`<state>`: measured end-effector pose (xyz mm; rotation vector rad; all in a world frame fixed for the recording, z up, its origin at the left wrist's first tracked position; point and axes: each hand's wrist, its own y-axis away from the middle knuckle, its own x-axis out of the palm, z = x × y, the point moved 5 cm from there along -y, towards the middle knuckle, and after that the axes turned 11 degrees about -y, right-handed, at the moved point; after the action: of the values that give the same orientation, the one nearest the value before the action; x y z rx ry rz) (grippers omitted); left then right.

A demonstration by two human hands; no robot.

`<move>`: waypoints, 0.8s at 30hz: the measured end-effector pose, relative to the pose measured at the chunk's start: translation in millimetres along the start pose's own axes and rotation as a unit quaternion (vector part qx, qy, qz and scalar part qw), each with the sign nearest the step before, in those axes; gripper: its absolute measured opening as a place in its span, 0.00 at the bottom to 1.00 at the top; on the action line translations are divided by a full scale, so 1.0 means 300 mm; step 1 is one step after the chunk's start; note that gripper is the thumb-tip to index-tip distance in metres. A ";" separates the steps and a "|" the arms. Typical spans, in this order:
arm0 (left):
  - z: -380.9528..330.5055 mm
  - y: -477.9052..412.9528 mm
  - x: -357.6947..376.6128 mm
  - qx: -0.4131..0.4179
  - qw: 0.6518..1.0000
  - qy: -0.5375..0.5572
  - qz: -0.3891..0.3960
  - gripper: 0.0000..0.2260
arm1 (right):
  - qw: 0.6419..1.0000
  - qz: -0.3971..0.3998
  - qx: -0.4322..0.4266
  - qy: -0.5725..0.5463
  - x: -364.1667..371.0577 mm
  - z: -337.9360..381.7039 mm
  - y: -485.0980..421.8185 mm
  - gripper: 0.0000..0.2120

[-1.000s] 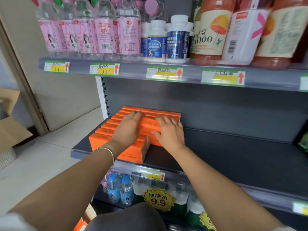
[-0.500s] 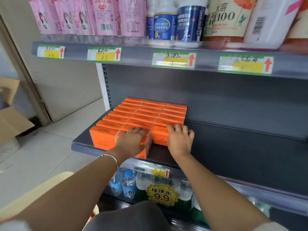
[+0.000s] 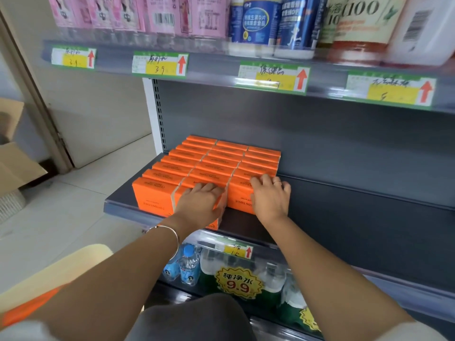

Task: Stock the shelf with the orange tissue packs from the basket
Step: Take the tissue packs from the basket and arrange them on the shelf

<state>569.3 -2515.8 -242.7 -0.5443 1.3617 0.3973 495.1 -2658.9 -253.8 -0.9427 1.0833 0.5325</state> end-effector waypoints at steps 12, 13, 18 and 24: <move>0.382 0.452 -0.040 -0.093 0.995 -0.024 -0.016 0.16 | 0.959 0.114 -0.220 -0.136 -0.085 0.464 0.178 0.20; 0.430 0.514 -0.035 -0.115 0.993 -0.030 -0.010 0.15 | 0.953 0.126 -0.241 -0.138 -0.079 0.524 0.201 0.19; 0.634 0.800 -0.011 -0.227 0.973 -0.043 0.002 0.12 | 0.929 0.145 -0.320 -0.112 -0.035 0.779 0.295 0.17; 0.779 0.995 0.121 -0.305 0.949 -0.066 0.047 0.11 | 0.895 0.227 -0.374 -0.088 0.130 0.997 0.355 0.16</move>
<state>595.1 -2139.1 -291.6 -0.9433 1.1261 0.9328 579.0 -2351.6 -283.2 -1.2695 0.9333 1.4676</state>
